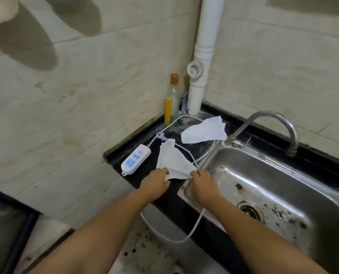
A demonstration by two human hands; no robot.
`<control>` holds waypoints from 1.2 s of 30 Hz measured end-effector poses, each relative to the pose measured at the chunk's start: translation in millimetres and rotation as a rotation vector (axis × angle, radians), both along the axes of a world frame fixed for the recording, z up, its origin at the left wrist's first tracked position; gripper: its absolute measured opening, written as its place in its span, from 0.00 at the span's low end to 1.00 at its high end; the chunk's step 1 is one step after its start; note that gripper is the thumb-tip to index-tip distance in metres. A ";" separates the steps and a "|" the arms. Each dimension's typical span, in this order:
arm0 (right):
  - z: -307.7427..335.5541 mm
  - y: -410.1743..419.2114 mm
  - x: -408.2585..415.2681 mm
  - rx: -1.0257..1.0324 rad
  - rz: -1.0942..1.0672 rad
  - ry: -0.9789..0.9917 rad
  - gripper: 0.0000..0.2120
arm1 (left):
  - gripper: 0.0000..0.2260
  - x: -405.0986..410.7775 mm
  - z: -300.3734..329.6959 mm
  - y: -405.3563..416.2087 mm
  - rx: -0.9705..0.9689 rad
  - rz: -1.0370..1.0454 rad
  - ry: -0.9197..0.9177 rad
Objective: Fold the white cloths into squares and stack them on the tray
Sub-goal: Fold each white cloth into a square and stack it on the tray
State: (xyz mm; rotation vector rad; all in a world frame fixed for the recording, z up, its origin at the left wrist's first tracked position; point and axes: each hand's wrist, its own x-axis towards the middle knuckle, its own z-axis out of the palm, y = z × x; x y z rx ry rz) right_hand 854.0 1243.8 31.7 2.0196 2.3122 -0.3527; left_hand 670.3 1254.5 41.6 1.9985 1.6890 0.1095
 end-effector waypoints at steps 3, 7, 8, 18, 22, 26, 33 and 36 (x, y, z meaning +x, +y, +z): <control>-11.0 32.9 10.5 -0.057 0.036 -0.095 0.18 | 0.18 8.9 -11.6 23.4 -0.004 -0.008 0.045; -21.4 51.4 22.3 -0.098 0.068 -0.136 0.17 | 0.22 17.2 -29.5 33.0 -0.083 -0.108 0.220; -23.4 53.0 24.9 -0.090 0.079 -0.129 0.16 | 0.21 18.2 -33.3 33.3 -0.086 -0.124 0.258; 26.3 45.6 40.9 0.052 -0.207 0.468 0.07 | 0.06 14.1 -9.2 33.8 0.124 0.052 0.069; 69.5 21.3 55.7 0.182 -0.347 0.685 0.10 | 0.05 20.2 34.3 26.7 0.267 0.100 -0.191; 101.3 -20.7 75.5 0.328 -0.426 0.835 0.10 | 0.04 39.8 71.1 -2.0 0.234 -0.036 -0.347; 142.1 -121.2 124.9 0.462 -0.509 0.892 0.10 | 0.05 128.1 88.4 -76.5 0.071 -0.231 -0.528; 152.7 -167.8 157.8 0.452 -0.592 0.935 0.11 | 0.15 179.8 96.8 -104.9 0.065 -0.369 -0.543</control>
